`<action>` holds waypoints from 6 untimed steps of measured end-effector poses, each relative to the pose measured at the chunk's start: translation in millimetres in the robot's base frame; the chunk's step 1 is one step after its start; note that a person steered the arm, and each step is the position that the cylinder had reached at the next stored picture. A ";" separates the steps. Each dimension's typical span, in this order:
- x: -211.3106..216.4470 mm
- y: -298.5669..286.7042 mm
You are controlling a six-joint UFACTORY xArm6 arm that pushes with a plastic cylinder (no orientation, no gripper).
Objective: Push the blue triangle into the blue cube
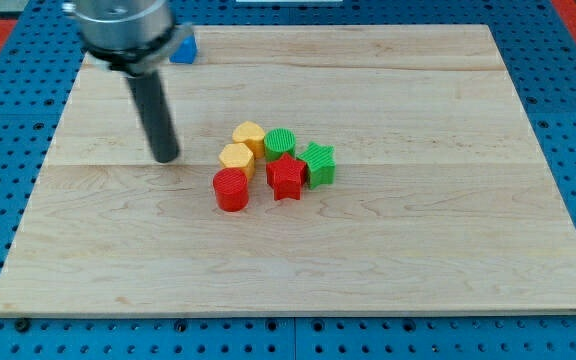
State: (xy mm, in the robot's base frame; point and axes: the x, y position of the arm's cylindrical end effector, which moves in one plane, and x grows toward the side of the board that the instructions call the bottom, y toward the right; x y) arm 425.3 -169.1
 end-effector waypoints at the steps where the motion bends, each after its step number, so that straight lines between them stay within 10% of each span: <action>1: -32.9 -69.0; 6: -198.9 -75.5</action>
